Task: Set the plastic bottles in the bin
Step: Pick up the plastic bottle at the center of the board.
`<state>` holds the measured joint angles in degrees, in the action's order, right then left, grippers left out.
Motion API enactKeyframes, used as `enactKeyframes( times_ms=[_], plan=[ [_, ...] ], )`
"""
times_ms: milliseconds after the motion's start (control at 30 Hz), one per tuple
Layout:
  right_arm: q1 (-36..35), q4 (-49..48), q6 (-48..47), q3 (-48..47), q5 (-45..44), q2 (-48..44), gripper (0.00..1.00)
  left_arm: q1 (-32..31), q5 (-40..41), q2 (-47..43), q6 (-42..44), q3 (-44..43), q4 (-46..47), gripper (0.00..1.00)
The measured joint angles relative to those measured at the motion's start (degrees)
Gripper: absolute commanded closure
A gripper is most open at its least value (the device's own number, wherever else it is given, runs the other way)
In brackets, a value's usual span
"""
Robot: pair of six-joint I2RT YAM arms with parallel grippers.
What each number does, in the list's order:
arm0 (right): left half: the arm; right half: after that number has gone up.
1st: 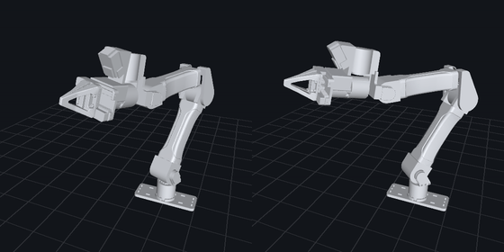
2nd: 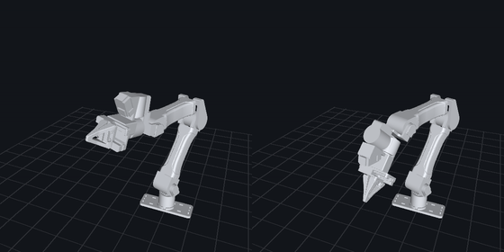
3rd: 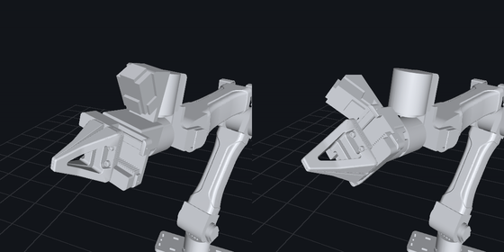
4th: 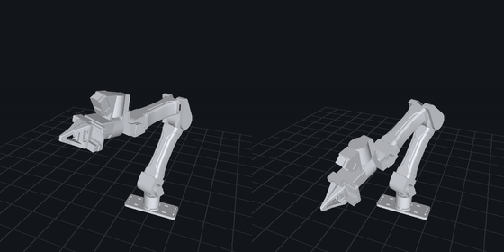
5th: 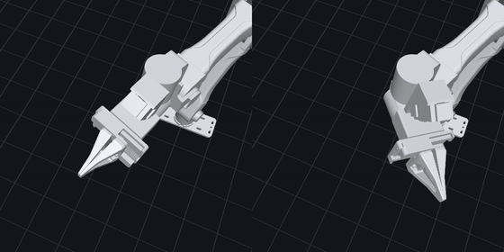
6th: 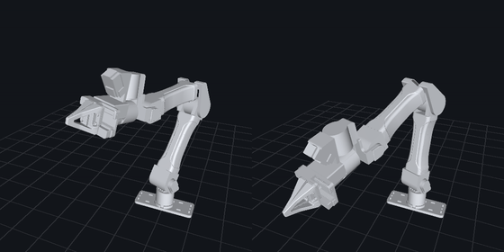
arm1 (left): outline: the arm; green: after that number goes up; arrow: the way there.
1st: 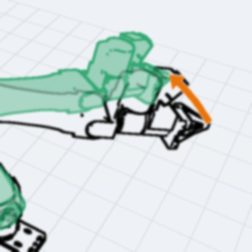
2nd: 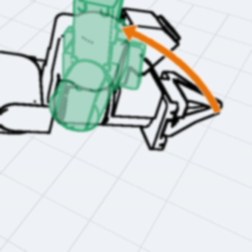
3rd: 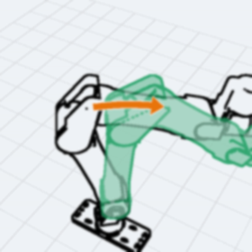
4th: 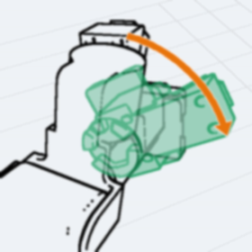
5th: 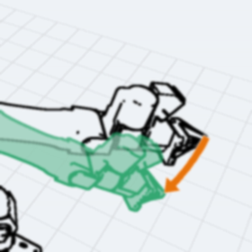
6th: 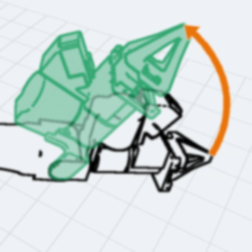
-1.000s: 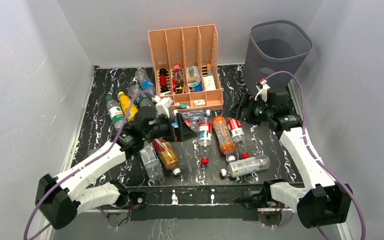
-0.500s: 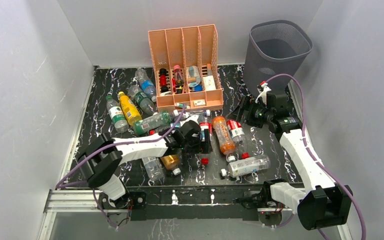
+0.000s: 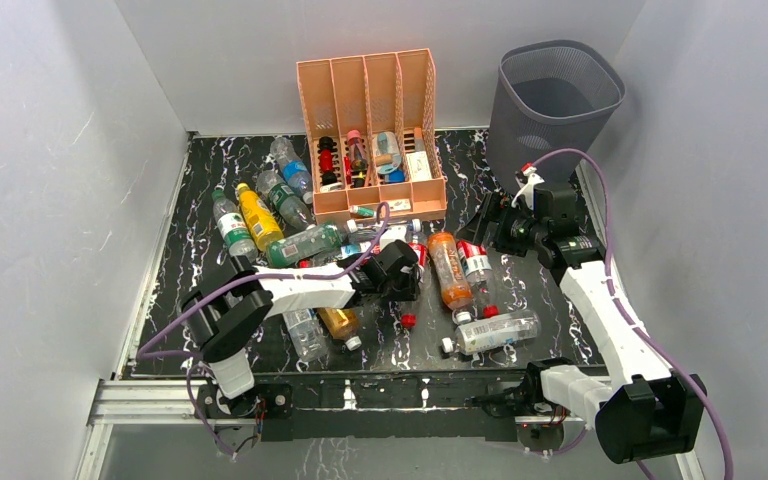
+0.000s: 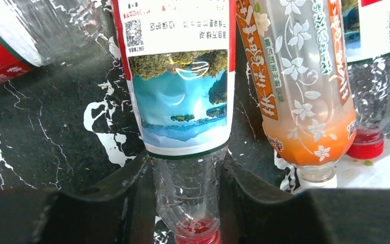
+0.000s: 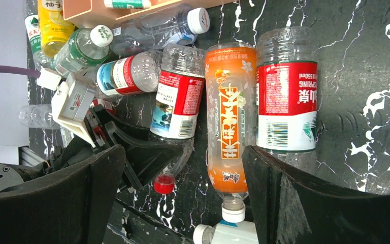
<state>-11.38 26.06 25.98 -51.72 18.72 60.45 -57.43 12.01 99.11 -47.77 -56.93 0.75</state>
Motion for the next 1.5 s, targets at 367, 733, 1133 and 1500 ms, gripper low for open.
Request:
enactKeyframes(
  times_ms=[367, 733, 1133, 1500],
  plan=[
    [0.00, -0.28, -0.48, 0.11, 0.48, 0.83, 0.04, -0.81, 0.74, -3.65, 1.36, -0.17, -3.87, 0.82],
    [0.00, -3.15, 1.51, 0.13, 7.30, 3.87, 0.02, -2.38, -1.36, -18.53, 4.17, 1.40, -3.28, 0.82],
    [-0.66, -15.06, 9.90, 0.96, 20.28, 7.41, 0.02, -3.21, -3.89, -19.12, 6.95, 2.86, -0.13, 0.82],
    [-4.87, -15.96, 11.15, 0.96, 19.74, 10.80, 0.02, -3.52, -4.11, -19.12, 8.52, 2.89, 0.50, 0.82]
  ],
)
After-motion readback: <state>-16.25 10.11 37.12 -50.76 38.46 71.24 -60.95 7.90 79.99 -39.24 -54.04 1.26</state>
